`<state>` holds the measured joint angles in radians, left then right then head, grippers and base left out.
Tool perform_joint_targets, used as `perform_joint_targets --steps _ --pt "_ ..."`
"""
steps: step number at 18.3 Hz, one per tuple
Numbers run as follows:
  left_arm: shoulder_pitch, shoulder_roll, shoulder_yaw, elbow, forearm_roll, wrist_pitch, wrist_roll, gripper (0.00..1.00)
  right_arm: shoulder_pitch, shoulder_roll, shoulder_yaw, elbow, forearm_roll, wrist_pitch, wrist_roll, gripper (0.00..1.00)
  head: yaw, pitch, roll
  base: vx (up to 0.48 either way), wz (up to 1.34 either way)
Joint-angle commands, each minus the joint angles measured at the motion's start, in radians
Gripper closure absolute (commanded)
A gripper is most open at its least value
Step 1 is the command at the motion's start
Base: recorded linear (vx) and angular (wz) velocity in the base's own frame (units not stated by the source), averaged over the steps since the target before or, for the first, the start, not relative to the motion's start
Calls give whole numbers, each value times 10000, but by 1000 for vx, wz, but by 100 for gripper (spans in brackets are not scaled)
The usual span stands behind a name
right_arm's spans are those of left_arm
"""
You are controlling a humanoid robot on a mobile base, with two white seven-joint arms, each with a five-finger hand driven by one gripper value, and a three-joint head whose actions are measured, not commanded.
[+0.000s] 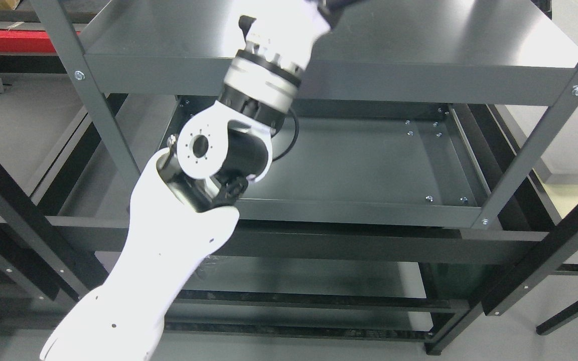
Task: Place yellow IKEA cup on middle right shelf
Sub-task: 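Raise the left arm and push the cup onto the upper shelf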
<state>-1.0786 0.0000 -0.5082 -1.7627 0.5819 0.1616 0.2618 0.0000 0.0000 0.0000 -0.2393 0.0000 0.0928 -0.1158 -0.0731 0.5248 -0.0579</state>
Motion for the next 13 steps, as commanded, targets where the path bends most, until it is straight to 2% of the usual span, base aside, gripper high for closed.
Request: perform_joint_targets --steps 1,4,8,10,13 --pt "-1378 175 310 813 1174 2305 1063 100 138 -175 169 0 -245 8 -8 1 0 0 0 28 44" --pt "-1745 175 465 1548 2262 3306 1552 100 138 -175 169 0 -245 8 -8 0 0 0 0 17 31" --pt "-2222 175 633 3356 3797 3461 2122 100 138 -175 169 0 -245 8 -8 1 0 0 0 14 3" --pt "-2176 175 633 3911 3815 3553 2122 100 138 -175 169 0 -245 8 -8 1 0 0 0 27 26" --pt "-2069 175 633 3974 3738 3675 2107 97 138 -175 169 0 -245 8 -8 1 0 0 0 23 51"
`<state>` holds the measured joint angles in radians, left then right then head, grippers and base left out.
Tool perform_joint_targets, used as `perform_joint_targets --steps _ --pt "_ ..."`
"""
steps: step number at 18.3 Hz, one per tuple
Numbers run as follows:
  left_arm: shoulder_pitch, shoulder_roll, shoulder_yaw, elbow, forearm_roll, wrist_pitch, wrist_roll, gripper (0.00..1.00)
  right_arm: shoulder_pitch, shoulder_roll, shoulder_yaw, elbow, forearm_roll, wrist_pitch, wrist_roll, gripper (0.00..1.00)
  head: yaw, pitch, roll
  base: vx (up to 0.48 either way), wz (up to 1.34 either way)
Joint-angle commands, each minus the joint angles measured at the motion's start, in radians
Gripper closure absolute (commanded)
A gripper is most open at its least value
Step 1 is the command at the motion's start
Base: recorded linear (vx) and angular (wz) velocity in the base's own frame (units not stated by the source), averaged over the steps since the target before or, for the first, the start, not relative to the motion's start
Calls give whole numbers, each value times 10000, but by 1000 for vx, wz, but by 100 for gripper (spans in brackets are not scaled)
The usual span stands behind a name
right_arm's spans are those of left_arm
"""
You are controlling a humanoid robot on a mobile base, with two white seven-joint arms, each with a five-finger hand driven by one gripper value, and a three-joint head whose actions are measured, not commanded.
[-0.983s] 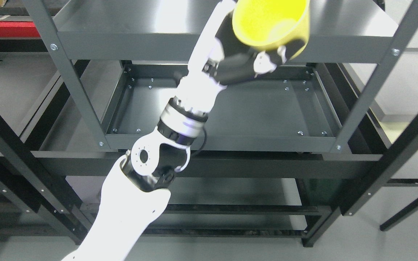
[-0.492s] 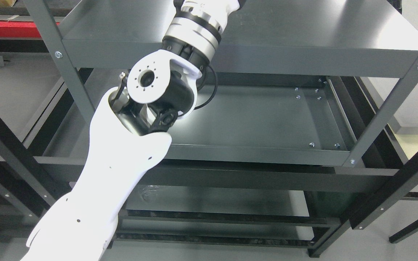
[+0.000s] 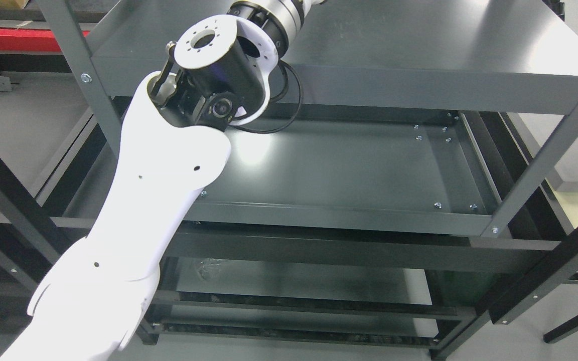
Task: Place yellow IKEA cup on middle right shelf
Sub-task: 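Raise the left arm and push the cup onto the upper shelf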
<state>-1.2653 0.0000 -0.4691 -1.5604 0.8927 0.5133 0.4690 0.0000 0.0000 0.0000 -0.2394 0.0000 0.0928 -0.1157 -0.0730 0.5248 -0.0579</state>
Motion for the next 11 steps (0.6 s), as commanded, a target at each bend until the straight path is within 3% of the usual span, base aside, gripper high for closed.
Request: perform_joint_targets --steps 1,6,11 --pt "-187 175 243 1952 599 372 35 95 138 -175 169 1 -246 8 -8 1 0 0 0 18 35" --pt "-125 175 227 1937 599 1263 -41 67 138 -175 169 1 -246 8 -8 1 0 0 0 4 0" --pt "-140 175 227 1661 64 1569 -899 25 138 -175 169 1 -246 8 -8 1 0 0 0 0 0"
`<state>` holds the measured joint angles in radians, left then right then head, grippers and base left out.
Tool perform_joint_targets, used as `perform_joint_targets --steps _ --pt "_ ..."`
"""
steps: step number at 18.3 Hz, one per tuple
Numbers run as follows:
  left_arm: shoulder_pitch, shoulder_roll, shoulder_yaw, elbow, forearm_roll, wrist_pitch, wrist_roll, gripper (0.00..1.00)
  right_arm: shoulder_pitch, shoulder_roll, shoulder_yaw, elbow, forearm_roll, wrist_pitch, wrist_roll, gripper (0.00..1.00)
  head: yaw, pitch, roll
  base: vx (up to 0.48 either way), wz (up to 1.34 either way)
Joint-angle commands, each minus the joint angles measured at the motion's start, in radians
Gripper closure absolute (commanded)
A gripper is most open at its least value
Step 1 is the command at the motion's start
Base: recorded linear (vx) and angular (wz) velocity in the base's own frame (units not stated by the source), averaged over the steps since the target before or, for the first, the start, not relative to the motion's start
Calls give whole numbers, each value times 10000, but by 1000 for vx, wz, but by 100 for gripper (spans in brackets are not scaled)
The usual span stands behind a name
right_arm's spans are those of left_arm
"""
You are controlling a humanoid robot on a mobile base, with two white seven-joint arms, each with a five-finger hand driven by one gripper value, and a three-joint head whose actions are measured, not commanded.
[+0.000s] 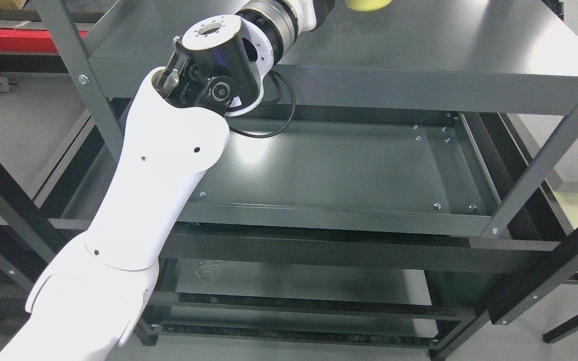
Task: Place yellow IKEA cup on middle right shelf
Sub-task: 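Raise the left arm and push the cup onto the upper shelf, then open the left hand to release the cup on the shelf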
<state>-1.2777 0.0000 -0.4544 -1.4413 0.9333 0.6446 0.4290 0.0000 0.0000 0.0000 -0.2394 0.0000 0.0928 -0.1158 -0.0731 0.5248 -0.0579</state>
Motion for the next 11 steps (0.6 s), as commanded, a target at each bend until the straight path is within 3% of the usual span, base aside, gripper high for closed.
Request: perform_joint_targets --steps 1,6,11 --pt "-16 175 95 424 -450 333 -547 19 138 -175 169 1 -245 8 -8 1 0 0 0 0 0" --pt "-1 175 232 225 -635 365 -532 2 138 -175 169 1 -245 8 -8 1 0 0 0 0 5" --pt "-31 175 1135 -433 -1509 365 -547 1 138 -175 169 1 -245 8 -8 1 0 0 0 0 0"
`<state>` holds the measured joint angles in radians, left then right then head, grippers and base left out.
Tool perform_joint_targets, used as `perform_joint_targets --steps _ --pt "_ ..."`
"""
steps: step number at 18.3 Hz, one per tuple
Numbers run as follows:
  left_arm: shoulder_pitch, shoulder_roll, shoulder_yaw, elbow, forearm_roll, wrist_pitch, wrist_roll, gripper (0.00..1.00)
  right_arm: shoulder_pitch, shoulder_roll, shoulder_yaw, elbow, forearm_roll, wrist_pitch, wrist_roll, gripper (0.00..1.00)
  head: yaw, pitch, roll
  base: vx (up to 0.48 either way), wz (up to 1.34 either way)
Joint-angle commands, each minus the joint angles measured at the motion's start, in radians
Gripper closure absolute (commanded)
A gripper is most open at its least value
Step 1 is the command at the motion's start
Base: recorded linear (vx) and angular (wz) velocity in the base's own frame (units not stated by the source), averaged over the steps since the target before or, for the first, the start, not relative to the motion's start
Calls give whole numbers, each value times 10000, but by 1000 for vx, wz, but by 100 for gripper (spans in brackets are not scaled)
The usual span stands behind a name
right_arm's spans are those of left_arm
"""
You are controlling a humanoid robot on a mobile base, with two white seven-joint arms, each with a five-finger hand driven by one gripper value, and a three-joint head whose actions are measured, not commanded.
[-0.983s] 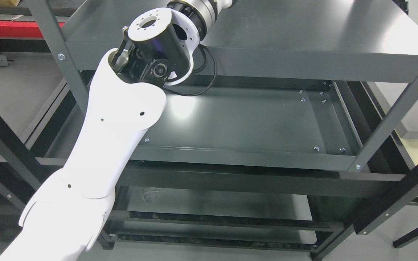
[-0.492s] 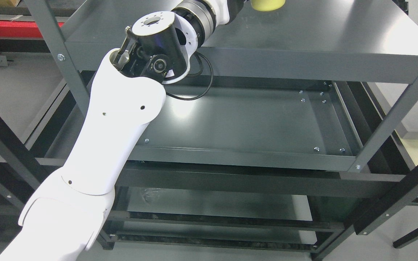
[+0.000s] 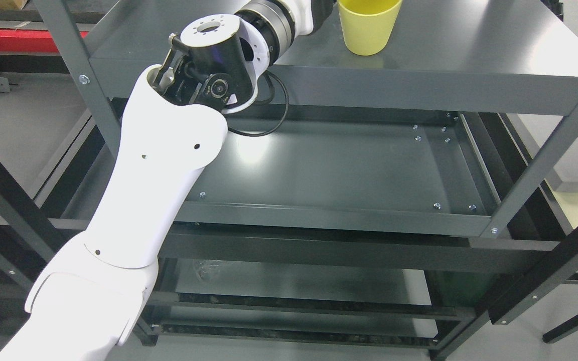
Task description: Place yellow IKEA cup on middle right shelf
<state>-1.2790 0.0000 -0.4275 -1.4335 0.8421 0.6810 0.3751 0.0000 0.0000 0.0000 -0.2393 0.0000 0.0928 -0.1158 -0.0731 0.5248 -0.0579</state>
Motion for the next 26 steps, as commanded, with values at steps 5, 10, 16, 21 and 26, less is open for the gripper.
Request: perform_joint_targets --steps 5,10,16,21,26 --pt "-49 175 1728 -1218 -889 1 -8 1 138 -175 169 0 -245 8 -8 1 0 0 0 0 0" --pt "119 175 1882 -2017 -859 16 -694 2 138 -175 169 0 -245 8 -8 1 0 0 0 0 0" --pt "503 175 2127 -2033 -859 293 -6333 2 138 -175 169 0 -245 8 -8 1 0 0 0 0 0" --pt "1159 414 1931 -2033 -828 293 -11608 5 138 -175 169 0 -245 8 -8 1 0 0 0 0 0" --pt "3184 737 -705 -2415 -843 277 -12495 6 138 -175 169 0 -245 8 -8 1 0 0 0 0 0"
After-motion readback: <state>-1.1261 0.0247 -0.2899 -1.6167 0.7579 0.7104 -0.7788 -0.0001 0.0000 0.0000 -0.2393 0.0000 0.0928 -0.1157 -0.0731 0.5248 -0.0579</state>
